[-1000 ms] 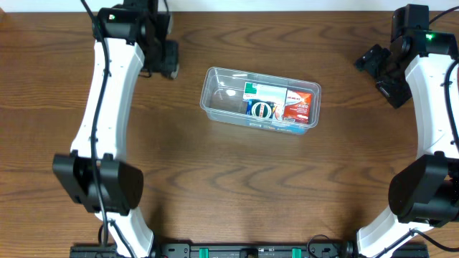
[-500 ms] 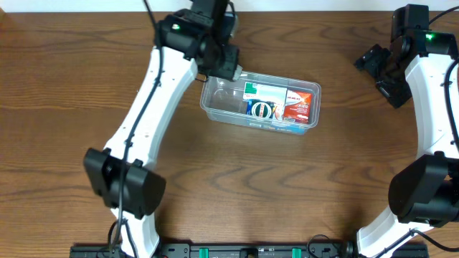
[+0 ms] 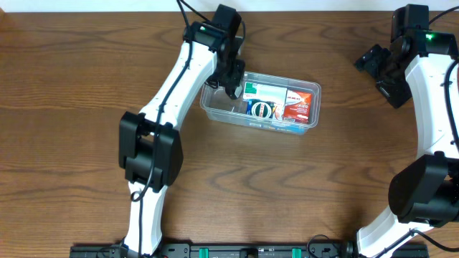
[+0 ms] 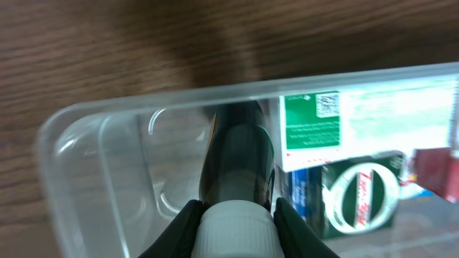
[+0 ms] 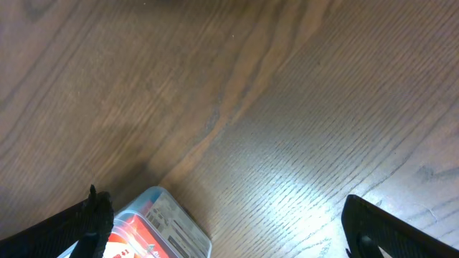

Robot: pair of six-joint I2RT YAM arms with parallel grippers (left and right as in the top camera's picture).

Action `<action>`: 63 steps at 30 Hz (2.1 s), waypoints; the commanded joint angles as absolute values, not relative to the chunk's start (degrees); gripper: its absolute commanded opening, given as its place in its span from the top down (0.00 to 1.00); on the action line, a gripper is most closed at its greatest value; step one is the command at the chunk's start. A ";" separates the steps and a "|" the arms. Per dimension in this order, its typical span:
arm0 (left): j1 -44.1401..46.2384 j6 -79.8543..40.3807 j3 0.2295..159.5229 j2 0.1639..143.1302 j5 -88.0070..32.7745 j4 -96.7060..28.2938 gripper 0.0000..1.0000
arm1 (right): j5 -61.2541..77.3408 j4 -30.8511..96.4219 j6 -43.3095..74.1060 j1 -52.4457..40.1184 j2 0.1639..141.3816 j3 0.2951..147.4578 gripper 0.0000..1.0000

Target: Pack container

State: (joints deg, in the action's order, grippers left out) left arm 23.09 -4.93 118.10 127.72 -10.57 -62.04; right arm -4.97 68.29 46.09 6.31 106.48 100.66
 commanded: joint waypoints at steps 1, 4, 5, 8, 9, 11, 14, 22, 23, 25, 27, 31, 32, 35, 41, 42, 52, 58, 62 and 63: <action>23.22 -5.67 118.37 129.23 -10.90 -61.01 0.74 | -5.98 68.38 46.68 6.70 106.83 100.68 0.01; 23.22 -5.67 118.37 129.43 -10.90 -60.23 0.70 | -5.98 68.36 46.68 6.70 106.83 100.68 0.01; 23.22 -5.67 118.37 129.43 -10.92 -60.05 0.66 | -5.98 68.36 46.68 6.70 106.83 100.68 0.01; 23.22 -5.72 118.37 129.43 -10.94 -60.18 0.36 | -5.98 68.36 46.68 6.70 106.83 100.68 0.01; 23.22 -5.69 118.37 129.40 -10.94 -60.36 0.24 | -5.98 68.36 46.68 6.70 106.83 100.68 0.01; 23.20 -5.69 118.54 128.99 -10.94 -60.90 0.14 | -5.98 68.38 46.68 6.70 106.83 100.68 0.01; 22.83 -5.69 119.02 127.20 -10.94 -61.30 0.10 | -5.98 68.36 46.68 6.70 106.83 100.68 0.01; 19.42 -6.98 119.28 113.12 -10.72 -61.36 0.02 | -5.98 68.36 46.68 6.70 106.83 100.68 0.01; 18.59 -6.98 119.31 110.93 -10.15 -61.36 0.02 | -5.98 68.38 46.68 6.70 106.83 100.68 0.01; 16.34 -6.96 119.28 105.69 -7.84 -61.36 0.02 | -5.98 68.36 46.68 6.70 106.83 100.68 0.01; 13.82 -6.96 119.28 100.97 -6.07 -61.34 0.02 | -5.98 68.36 46.68 6.70 106.83 100.68 0.01; 8.80 -6.96 119.28 93.12 -5.30 -61.45 0.02 | -5.98 68.38 46.68 6.70 106.83 100.68 0.01; 7.84 -6.96 119.28 91.68 -5.30 -61.73 0.02 | -5.98 68.36 46.68 6.70 106.83 100.68 0.01; 4.82 -6.55 119.28 86.89 -4.89 -65.84 0.02 | -5.98 68.36 46.68 6.70 106.83 100.68 0.01; 1.80 -7.73 119.26 78.72 -1.65 -77.30 0.02 | -5.98 68.36 46.68 6.70 106.83 100.68 0.01; 1.41 -9.15 119.24 77.25 -0.95 -79.11 0.02 | -5.98 68.38 46.68 6.70 106.83 100.68 0.01; 1.19 -11.73 110.98 62.35 0.71 -80.14 0.02 | -5.98 68.36 46.68 6.70 106.83 100.68 0.01; 1.21 -11.68 95.44 49.63 0.71 -68.66 0.02 | -5.98 68.36 46.68 6.70 106.83 100.68 0.01; 1.19 -11.68 81.52 39.79 0.73 -60.73 0.02 | -5.98 68.36 46.68 6.70 106.83 100.68 0.01; 1.19 -11.68 77.49 37.06 0.73 -58.67 0.02 | -5.98 68.36 46.68 6.70 106.83 100.68 0.01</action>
